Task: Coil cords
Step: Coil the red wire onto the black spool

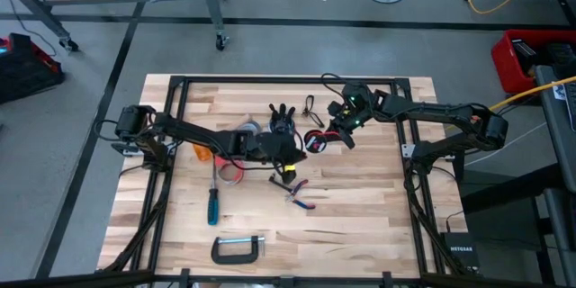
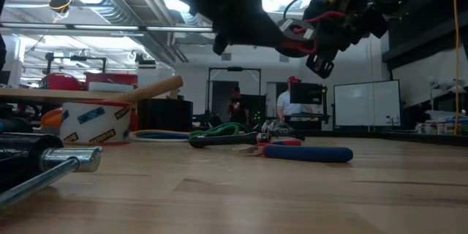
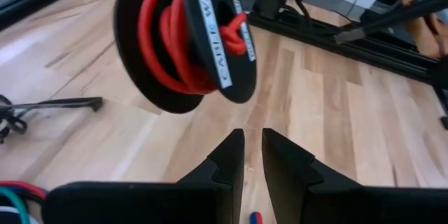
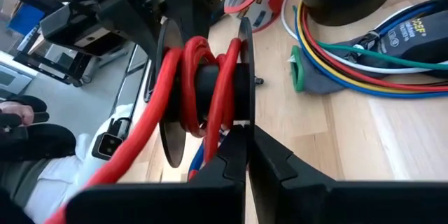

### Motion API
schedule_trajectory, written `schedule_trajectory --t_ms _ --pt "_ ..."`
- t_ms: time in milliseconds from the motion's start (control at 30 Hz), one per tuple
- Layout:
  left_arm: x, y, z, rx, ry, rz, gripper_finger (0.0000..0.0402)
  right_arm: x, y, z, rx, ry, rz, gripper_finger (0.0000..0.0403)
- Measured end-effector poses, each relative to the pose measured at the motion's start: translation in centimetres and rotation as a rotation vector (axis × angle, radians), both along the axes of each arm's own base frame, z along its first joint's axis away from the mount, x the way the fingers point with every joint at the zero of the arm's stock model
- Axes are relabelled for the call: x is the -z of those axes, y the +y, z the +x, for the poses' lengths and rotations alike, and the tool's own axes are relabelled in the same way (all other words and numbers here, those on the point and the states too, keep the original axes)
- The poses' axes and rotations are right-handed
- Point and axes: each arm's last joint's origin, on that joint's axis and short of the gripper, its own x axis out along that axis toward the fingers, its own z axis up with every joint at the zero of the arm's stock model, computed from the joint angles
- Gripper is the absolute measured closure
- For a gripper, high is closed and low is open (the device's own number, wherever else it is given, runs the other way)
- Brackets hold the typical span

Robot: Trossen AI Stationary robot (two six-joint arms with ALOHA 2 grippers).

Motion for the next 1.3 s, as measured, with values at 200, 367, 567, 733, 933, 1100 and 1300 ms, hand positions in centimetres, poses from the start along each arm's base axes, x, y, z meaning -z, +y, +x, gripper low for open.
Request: schedule_trajectory --t_ms 200,367,567,733,933,1100,1300 --pt "0.1 0.6 0.0 -0.02 0.006 0.0 0.0356 0.0 0.0 0.0 -0.006 0.0 0.005 0.0398" --pt "0.1 0.4 0.0 -0.009 0.01 0.014 0.0356 0.0 0.0 0.0 -0.003 0.001 0.002 0.0398" --pt "0.1 0.0 -0.1 0.04 0.029 0.1 0.0356 0.0 0.0 0.0 -0.002 0.002 0.0 0.0398" --pt "0.2 0.6 -0.1 0.026 0.036 0.117 0.0356 0.1 0.1 -0.1 -0.028 -0.006 -0.035 0.0398" --pt "0.2 1.4 0.0 -0.002 0.033 0.087 0.0356 0.7 0.3 -0.6 -0.068 0.035 -0.065 0.0398" --pt "0.2 2.1 0.0 -0.031 0.018 -0.005 0.0356 0.9 1.2 -0.4 -0.118 0.042 -0.095 0.0398" --pt "0.7 2.2 0.5 0.006 -0.007 -0.045 0.0356 1.0 2.9 0.3 -0.155 0.054 -0.154 0.0398"
